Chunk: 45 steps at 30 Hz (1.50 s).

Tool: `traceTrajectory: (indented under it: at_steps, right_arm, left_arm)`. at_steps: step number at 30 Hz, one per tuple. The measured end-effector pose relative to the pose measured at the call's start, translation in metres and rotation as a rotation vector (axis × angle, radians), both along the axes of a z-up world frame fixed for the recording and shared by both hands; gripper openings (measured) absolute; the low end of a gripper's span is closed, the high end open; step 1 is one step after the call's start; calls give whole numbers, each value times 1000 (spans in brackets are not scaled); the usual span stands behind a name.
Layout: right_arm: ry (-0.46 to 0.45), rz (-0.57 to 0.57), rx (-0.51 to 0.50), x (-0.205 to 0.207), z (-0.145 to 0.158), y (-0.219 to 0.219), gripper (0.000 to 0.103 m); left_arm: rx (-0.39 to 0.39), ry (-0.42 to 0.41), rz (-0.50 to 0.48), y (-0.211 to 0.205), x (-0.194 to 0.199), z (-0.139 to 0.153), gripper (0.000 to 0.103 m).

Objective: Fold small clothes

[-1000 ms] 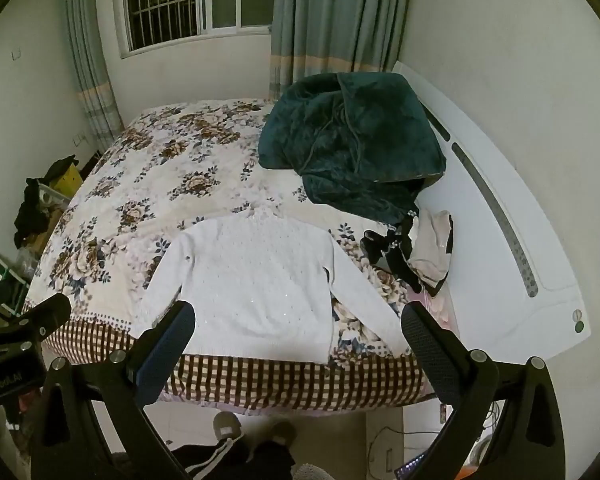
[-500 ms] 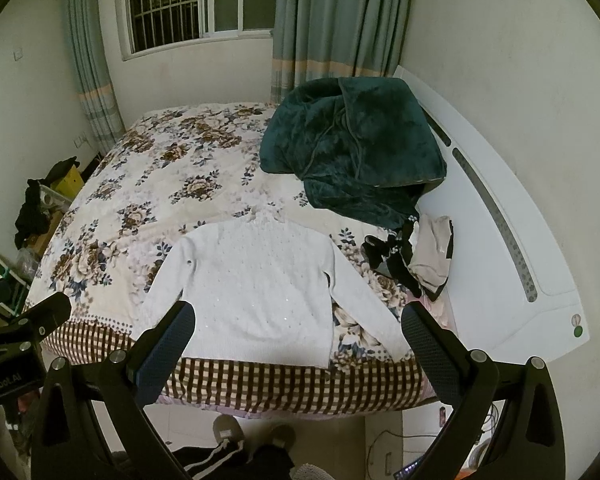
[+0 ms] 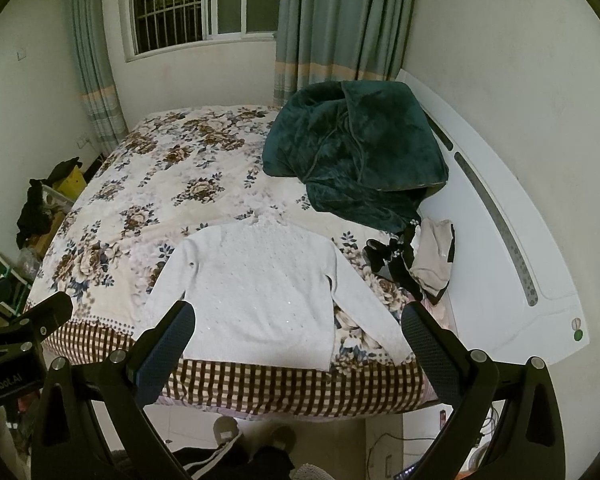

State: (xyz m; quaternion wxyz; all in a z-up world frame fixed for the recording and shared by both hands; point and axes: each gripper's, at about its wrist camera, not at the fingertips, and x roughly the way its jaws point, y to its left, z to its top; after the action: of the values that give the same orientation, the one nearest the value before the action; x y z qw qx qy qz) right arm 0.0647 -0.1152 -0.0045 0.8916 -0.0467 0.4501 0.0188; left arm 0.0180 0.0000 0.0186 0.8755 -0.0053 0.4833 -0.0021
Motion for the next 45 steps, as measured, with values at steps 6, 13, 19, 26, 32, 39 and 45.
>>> traceTrajectory:
  at_steps: [6,13,19,26,32,39,45]
  right_arm:
    - [-4,0,0,-2,1,2,103]
    - [-6,-2,0,-2,3,4,103]
    - [-8,-2,0,-3,3,5,103]
    - [-11,-1,0,-5,1,4,103]
    - [-14,0,1,-7,0,4,103]
    - [-10,-4,6,-8,1,6,103]
    - [44,-99,50,32,-14,-4,103]
  left_arm:
    - [2,-3,0,1,1,1,103]
    - [1,-5,0,1,0,1,103]
    - [0,-6,0,1,-1,0,103]
    - [-4,-8,-1,0,9,11,103]
    - [-3,-11,0,0,3,8,103]
    - [-3,-10,-1,-3,8,7,103]
    - [38,-33,8,-3,51,-22,103]
